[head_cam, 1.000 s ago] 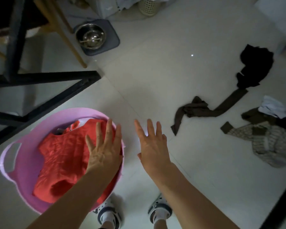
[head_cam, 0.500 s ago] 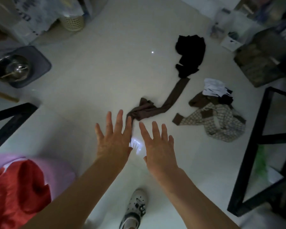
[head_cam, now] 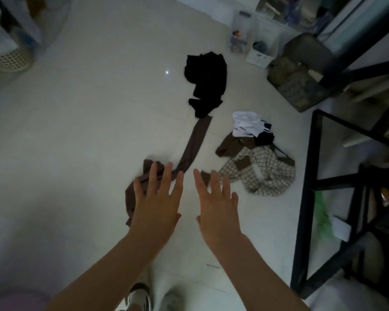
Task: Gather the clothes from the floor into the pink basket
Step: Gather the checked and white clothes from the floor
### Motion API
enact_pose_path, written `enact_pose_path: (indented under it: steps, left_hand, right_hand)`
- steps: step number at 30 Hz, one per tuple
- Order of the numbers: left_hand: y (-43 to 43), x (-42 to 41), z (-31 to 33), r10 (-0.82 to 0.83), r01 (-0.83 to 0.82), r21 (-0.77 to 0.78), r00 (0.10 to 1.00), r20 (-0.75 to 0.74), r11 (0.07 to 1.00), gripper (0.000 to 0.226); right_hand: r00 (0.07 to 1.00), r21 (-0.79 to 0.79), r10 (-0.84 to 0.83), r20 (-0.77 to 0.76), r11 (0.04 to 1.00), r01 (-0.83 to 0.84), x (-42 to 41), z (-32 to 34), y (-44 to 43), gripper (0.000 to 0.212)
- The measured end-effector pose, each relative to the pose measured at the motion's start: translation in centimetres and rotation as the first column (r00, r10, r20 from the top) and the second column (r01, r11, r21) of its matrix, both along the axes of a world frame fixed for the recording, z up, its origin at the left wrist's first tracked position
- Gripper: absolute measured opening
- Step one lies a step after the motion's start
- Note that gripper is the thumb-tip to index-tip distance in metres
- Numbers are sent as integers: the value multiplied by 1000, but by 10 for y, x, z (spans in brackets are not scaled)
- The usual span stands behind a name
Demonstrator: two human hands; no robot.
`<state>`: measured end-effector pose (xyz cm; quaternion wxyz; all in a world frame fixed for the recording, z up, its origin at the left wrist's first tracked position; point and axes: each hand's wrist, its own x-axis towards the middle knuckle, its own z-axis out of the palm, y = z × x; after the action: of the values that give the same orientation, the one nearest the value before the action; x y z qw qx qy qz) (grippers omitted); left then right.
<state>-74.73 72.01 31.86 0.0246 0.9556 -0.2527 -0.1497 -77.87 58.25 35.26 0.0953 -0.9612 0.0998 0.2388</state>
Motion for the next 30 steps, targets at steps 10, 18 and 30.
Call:
enact_pose_path:
  steps: [10, 18, 30]
  left_hand:
    - [-171, 96, -10, -187, 187, 4, 982, -1, 982, 109]
    - [-318, 157, -35, -253, 253, -4, 967, -21, 968, 102]
    - [-470, 228, -172, -423, 431, 16, 891, -163, 902, 86]
  right_hand:
    - [972, 51, -232, 31, 972, 230, 64, -32, -162, 94]
    - [945, 33, -326, 16, 945, 326, 107, -58, -305, 92]
    - [916, -10, -387, -102, 921, 388, 148, -205, -451, 98]
